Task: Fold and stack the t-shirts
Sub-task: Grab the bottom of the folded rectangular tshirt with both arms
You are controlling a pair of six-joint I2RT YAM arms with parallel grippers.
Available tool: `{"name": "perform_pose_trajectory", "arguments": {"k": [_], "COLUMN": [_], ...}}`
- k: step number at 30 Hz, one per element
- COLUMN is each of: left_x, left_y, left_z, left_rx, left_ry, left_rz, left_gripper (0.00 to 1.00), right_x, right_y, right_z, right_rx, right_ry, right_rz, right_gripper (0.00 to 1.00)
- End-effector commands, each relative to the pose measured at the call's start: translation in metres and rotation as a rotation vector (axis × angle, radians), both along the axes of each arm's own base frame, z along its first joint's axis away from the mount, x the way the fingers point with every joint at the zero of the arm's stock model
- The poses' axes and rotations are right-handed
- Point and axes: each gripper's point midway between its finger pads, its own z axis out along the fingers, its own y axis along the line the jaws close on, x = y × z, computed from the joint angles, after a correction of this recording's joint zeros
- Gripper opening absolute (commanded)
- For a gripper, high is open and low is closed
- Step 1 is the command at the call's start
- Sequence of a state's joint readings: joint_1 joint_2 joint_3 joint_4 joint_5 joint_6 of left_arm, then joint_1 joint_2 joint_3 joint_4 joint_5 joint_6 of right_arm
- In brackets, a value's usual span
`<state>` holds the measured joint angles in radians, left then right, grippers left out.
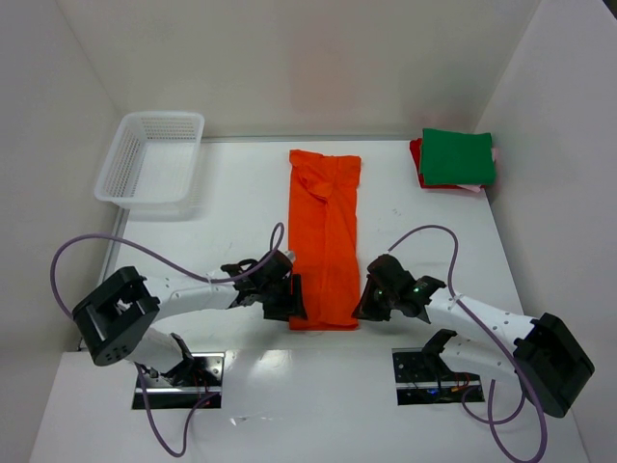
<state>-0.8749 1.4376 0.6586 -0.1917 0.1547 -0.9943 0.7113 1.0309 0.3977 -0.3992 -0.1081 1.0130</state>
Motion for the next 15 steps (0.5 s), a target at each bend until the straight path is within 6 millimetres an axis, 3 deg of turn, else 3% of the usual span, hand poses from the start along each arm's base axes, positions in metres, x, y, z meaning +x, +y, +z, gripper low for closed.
{"name": "perform_pose_trajectory", "arguments": {"k": [1, 7, 11, 12, 15], "left_x": [0.001, -0.006, -0.007, -0.009, -0.011], "left_y": [-0.005, 0.005, 0.003, 0.006, 0.007], "left_z": [-0.002, -0.006, -0.006, -0.009, -0.010], "left_rx": [-0.009, 0.004, 0.003, 0.009, 0.017], "left_ry": [0.026, 0.053, 0.062, 0.075, 0.080], "left_rz": [0.041, 0.081, 0.103, 0.115, 0.115], "left_gripper": [0.62, 0.59, 0.48, 0.38, 0.25], "right_x": [0.005, 0.005, 0.005, 0.004, 0.004], "right_y": [0.003, 0.003, 0.003, 0.002, 0.002], "right_z": [0.000, 0.000, 0.000, -0.002, -0.002], "right_rx": [0.009, 0.009, 0.009, 0.003, 0.003], "right_ry": [-0.033, -0.033, -0.033, -0.026, -0.026], "right_rz": [-0.012, -0.012, -0.012, -0.012, -0.012], "right_gripper": [0.11, 0.10, 0.08, 0.07, 0.05]}}
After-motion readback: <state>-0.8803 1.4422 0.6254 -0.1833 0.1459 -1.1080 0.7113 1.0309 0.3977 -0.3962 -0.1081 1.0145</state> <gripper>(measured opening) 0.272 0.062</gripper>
